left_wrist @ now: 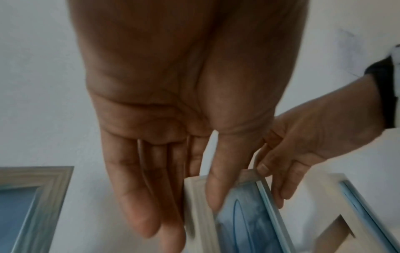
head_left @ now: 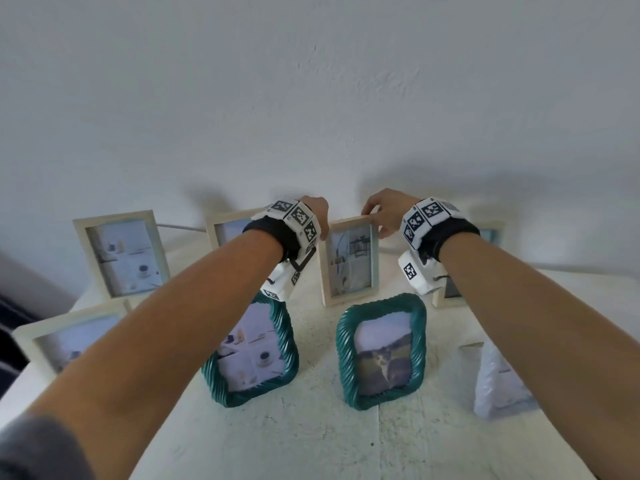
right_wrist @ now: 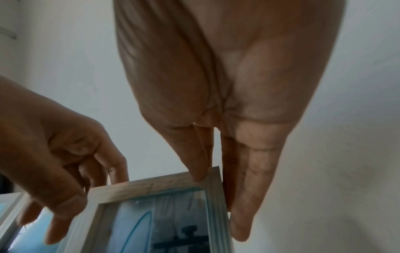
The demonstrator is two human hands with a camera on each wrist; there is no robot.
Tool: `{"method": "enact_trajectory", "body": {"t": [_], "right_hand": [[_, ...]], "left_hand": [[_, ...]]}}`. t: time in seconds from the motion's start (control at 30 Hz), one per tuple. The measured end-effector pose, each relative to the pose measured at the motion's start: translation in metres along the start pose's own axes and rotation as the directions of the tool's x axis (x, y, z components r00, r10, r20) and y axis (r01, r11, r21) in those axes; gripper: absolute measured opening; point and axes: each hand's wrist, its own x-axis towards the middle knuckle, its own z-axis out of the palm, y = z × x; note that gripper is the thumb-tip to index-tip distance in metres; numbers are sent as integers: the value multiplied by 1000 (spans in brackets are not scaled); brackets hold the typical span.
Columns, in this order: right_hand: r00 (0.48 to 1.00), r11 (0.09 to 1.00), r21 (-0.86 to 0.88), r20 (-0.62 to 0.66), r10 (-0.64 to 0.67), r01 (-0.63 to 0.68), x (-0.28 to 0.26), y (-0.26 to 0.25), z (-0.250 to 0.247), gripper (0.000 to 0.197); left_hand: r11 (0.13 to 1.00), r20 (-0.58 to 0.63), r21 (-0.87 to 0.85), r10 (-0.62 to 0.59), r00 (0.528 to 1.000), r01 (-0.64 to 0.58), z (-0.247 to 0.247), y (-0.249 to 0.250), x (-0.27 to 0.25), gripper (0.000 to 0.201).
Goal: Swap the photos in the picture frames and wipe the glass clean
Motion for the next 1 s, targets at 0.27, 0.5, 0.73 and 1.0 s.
{"method": "enact_trajectory", "body": {"t": [0.27, 0.5, 0.73, 1.0], "right_hand": [[985, 991, 72, -144, -97, 109, -14, 6, -34, 10], [856, 826, 437, -507, -103, 357, -78, 17, -84, 18], [929, 536, 772, -364, -70, 343, -195, 52, -45, 45], [988, 154, 976, -154, 2, 152, -286, 152, 78, 54]], "left_hand": [[983, -185, -172, 36, 982, -68, -29, -3, -11, 22], [744, -444, -565, 91, 892, -357, -76, 10, -69, 28], [506, -457, -711, 195, 868, -488, -49, 56, -154, 31], [514, -342, -772, 158, 926, -372, 65, 120, -201, 25]]}}
